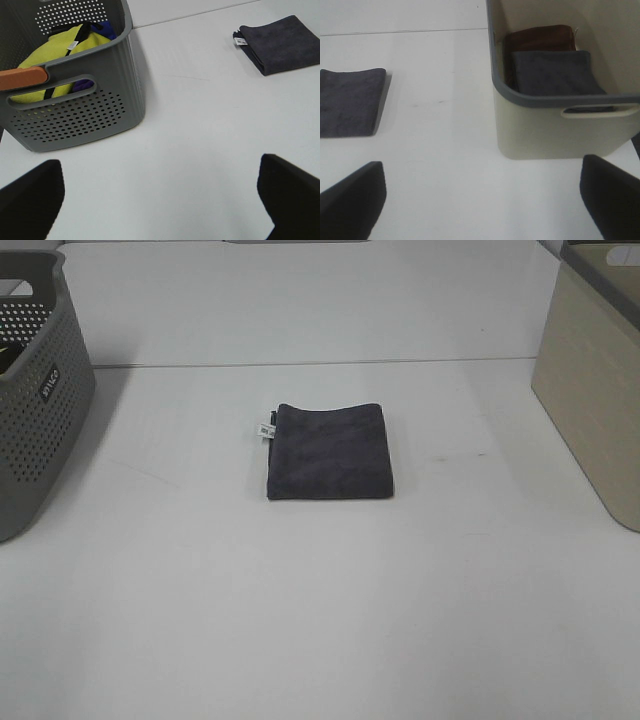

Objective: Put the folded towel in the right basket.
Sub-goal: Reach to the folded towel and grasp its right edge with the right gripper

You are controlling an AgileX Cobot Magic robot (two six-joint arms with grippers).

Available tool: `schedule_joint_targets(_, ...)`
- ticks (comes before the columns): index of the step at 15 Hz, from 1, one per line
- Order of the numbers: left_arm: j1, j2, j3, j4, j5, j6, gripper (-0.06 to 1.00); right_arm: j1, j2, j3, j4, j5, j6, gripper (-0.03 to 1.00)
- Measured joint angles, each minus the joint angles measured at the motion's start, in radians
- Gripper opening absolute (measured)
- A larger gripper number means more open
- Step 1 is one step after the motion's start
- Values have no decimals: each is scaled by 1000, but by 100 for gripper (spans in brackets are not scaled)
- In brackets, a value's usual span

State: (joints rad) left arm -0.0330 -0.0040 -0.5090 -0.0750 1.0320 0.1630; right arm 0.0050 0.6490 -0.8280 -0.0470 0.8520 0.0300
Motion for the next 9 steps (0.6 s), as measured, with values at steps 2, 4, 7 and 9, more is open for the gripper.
schedule_joint_targets(2,0,0,0,0,0,0,99,0,165,-134,0,-1,-15,99)
schedule_joint_targets(4,0,0,0,0,0,0,99,0,330,-273,7,-1,-21,99)
schedule_joint_targets(7,0,0,0,0,0,0,99,0,572,-485,108,3,-89,99)
schedule_joint_targets(9,0,0,0,0,0,0,99,0,692,-598,210,29,-141,99)
